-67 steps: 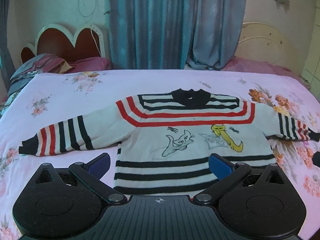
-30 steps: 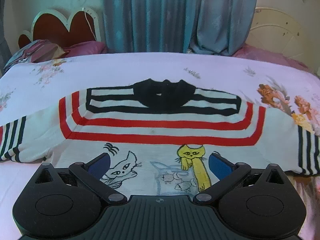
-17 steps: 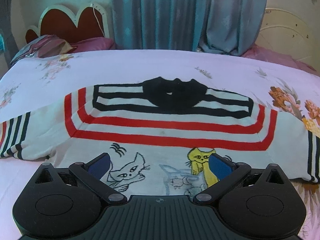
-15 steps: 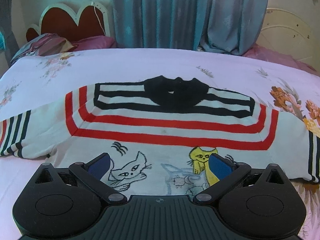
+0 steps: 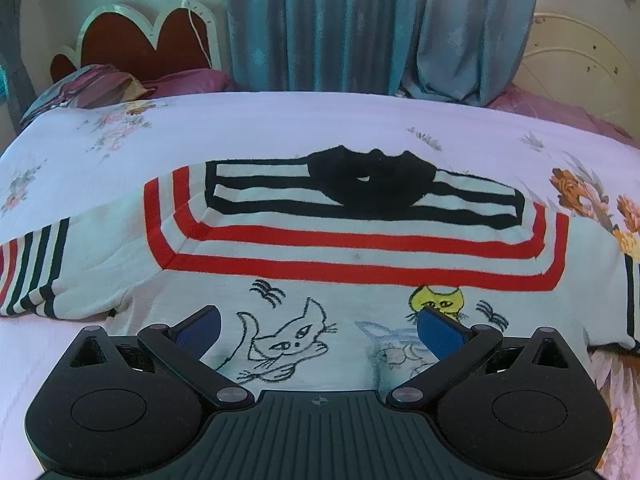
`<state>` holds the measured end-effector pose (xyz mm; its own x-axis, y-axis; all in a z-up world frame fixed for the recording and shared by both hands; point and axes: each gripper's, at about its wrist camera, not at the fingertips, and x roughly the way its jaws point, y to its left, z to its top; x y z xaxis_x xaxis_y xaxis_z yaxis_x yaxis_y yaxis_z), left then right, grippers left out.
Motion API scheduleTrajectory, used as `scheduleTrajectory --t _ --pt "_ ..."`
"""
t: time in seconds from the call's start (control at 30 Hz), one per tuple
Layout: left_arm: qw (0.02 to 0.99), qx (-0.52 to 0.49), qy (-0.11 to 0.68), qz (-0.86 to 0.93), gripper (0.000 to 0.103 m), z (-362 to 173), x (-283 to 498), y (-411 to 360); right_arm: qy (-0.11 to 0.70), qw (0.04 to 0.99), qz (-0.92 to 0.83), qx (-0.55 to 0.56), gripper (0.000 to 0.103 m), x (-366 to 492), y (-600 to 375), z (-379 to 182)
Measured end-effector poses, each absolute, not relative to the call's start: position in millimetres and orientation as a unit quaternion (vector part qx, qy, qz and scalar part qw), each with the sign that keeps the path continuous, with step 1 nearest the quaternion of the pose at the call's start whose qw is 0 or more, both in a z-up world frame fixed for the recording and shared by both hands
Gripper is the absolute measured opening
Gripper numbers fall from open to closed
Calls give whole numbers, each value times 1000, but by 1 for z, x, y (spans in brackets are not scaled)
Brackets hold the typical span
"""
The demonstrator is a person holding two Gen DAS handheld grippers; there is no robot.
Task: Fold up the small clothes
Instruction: 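Move the right tool to the sleeve cuff nearest it and grasp it, then fold the grasped sleeve across the sweater body with the right tool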
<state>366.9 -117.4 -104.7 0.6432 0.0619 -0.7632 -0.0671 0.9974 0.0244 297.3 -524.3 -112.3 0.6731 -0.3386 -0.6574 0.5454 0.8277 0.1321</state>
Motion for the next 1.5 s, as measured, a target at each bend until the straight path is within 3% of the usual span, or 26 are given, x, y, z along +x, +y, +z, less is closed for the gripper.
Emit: scheduleTrajectory --t 0.3,0.53,0.7,0.77,0.8,1.17,1.33,1.5 --pt "901 -19 434 2 103 -114 373 -89 292 945 -112 95 11 330 -404 -74" --pt "896 -46 442 -20 103 -120 376 -50 342 938 9 57 11 366 -286 -104" --pt "892 -65 446 -41 103 -124 379 -37 390 916 61 64 25 380 -247 -131" --pt "889 -68 451 -54 103 -126 381 -39 398 912 78 66 42 381 -244 -132" --pt "887 -69 453 -62 103 -127 382 -41 397 912 81 65 45 375 -241 -130" --pt "878 -49 458 -129 103 -142 397 -106 363 930 -23 59 45 325 -312 -110" --pt "874 -123 463 -82 102 -153 413 -88 370 925 -56 66 46 317 -339 -120" --pt "874 -137 463 -57 102 -162 419 -71 367 925 -71 60 53 313 -352 -124"
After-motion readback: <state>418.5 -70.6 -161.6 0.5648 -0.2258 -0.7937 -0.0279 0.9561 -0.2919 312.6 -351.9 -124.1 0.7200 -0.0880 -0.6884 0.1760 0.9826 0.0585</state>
